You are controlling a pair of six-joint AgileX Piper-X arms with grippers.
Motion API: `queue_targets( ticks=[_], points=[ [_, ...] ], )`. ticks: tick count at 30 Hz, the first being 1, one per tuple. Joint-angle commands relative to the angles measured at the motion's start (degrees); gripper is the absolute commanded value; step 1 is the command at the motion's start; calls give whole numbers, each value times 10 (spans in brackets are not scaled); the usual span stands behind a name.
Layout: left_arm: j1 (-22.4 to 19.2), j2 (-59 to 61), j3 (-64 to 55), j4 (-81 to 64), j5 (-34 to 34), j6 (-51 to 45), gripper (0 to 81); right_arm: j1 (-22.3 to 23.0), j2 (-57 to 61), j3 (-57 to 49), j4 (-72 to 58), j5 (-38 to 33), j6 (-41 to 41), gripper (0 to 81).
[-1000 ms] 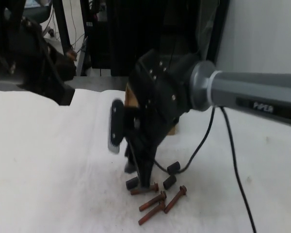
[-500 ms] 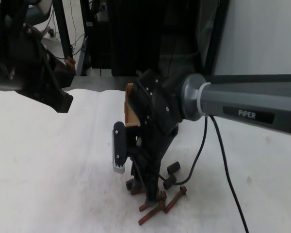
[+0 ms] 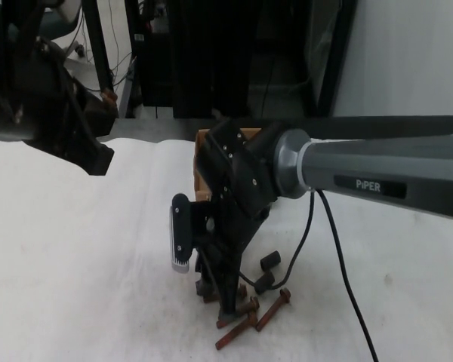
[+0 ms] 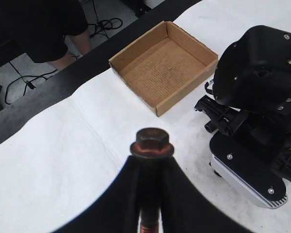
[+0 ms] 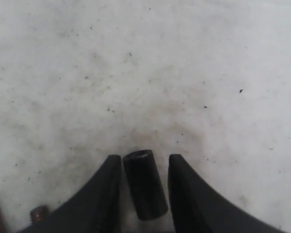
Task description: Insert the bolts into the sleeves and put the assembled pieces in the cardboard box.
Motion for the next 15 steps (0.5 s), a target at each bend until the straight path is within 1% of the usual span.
queue_targets(
  ticks=[1, 15],
  points=[
    [1, 0, -2, -3, -3, 1, 2, 0, 13, -4, 19, -9, -4, 321],
    [1, 0, -2, -3, -3, 1, 2, -2, 33, -4, 28, -9, -4, 321]
  ],
)
